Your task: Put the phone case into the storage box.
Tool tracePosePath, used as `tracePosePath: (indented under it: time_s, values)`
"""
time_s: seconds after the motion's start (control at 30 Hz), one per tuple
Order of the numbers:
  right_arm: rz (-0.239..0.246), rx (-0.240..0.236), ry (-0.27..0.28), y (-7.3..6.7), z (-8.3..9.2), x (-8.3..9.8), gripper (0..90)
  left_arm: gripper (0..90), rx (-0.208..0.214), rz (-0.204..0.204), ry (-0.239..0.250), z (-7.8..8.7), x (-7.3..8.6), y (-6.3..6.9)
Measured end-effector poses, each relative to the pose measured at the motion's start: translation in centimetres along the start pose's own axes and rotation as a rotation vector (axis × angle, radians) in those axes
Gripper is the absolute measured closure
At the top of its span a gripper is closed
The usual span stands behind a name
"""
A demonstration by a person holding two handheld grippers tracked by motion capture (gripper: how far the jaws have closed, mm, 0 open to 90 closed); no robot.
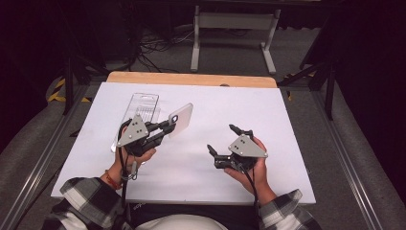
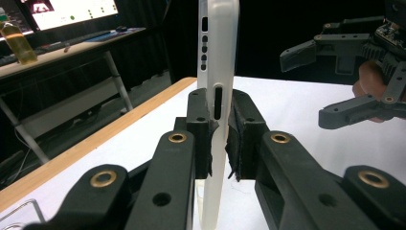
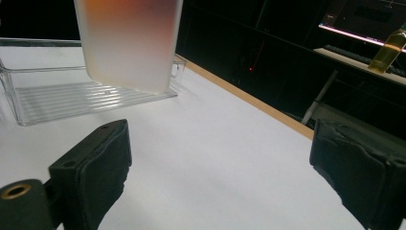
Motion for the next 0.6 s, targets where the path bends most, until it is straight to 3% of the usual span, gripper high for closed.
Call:
tracePosePath:
  time_s: [0.6]
  values:
    - [0.005, 0.023, -0.037, 1.0, 0.7, 1.7, 7.1, 80.9, -0.012, 0.02, 0.011, 2.1, -0.3, -2.1]
Point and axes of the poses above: each handheld gripper's, and its own axes: z roughly backward along the jaws, x roughly out of its underside, y roughly to its right, the point moved 4 cm from there along -z, roughly forward along the jaws, and after that the axes turned 7 degrees about x, right-handed, at the moved point
